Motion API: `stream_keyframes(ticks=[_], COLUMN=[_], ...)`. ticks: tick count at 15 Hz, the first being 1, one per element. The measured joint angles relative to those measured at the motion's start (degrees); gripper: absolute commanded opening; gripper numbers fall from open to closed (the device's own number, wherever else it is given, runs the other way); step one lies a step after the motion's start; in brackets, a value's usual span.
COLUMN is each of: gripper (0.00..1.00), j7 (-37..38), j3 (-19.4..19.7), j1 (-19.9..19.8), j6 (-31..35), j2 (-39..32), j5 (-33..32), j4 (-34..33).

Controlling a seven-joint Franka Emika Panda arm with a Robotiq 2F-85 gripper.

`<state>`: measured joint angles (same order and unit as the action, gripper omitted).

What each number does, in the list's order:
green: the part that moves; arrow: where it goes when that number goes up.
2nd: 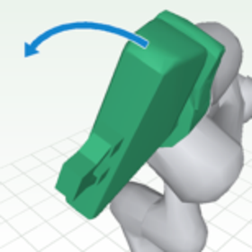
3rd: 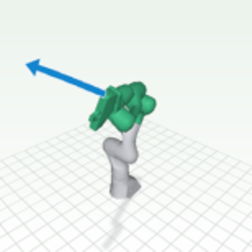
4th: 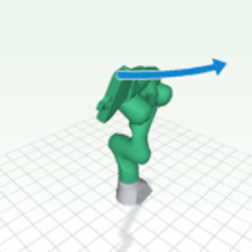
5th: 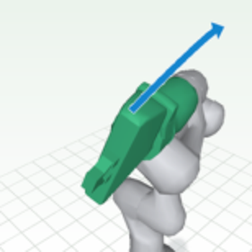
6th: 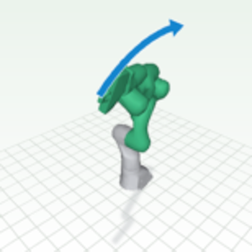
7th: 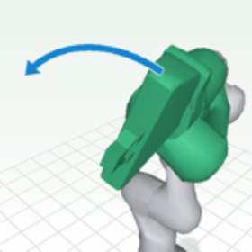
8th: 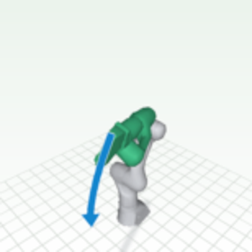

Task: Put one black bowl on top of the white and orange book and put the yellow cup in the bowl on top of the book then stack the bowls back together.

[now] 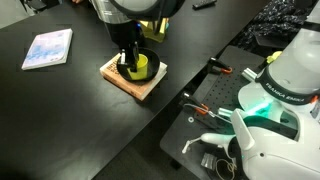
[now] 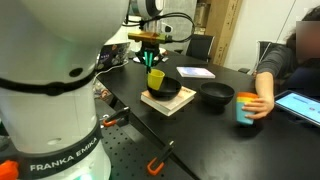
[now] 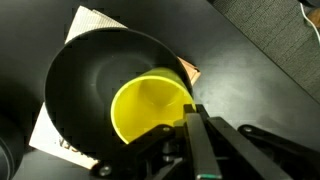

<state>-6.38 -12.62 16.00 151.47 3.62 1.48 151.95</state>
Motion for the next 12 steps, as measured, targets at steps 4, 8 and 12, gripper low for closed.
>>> stream_keyframes(ticks=[4,8,12], gripper=[0.53,0.82,1.00], j7=[0.0,0.0,1.8], j3=[0.0,0.3,1.0], j1=[-0.5,-1.7,-3.5], j6=[1.7,2.1,-0.1], j2=[-1.4,-1.6,-1.1], j5=[-2.1,-4.2,-7.4], j4=[-0.1,-0.6,-2.7])
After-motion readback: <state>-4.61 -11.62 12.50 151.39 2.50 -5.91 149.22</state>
